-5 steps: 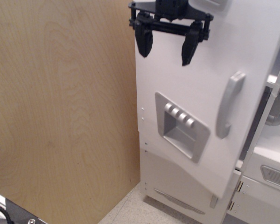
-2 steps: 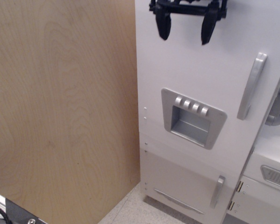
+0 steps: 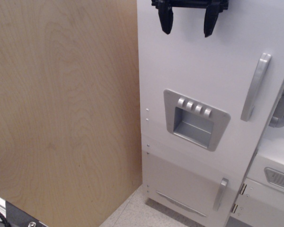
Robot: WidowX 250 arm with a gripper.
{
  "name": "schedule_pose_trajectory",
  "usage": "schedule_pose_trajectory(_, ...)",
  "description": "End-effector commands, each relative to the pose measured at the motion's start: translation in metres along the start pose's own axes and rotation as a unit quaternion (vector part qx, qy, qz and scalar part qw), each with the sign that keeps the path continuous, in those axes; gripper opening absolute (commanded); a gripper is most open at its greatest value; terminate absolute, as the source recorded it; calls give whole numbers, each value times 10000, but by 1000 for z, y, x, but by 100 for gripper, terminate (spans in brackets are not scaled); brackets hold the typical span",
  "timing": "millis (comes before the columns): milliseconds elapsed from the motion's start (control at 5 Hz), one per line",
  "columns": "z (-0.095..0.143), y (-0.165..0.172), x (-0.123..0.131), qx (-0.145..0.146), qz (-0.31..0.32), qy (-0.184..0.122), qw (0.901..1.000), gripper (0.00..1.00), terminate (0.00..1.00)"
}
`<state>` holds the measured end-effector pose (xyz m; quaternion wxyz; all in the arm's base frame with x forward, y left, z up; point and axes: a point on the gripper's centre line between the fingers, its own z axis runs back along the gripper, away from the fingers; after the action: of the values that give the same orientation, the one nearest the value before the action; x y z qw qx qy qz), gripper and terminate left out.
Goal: Close fridge
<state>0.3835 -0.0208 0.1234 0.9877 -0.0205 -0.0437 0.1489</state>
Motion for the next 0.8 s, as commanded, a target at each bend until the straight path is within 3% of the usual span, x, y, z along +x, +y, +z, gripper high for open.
schedule_pose_trajectory(0,23,-1,14,-191,77,-284,9994,100,0)
schedule_pose_trajectory(400,26,0,5,-220,10,-257,9994,100,0)
schedule_pose_trajectory(600,28,8,-31,-206,-297,-24,9993,100,0)
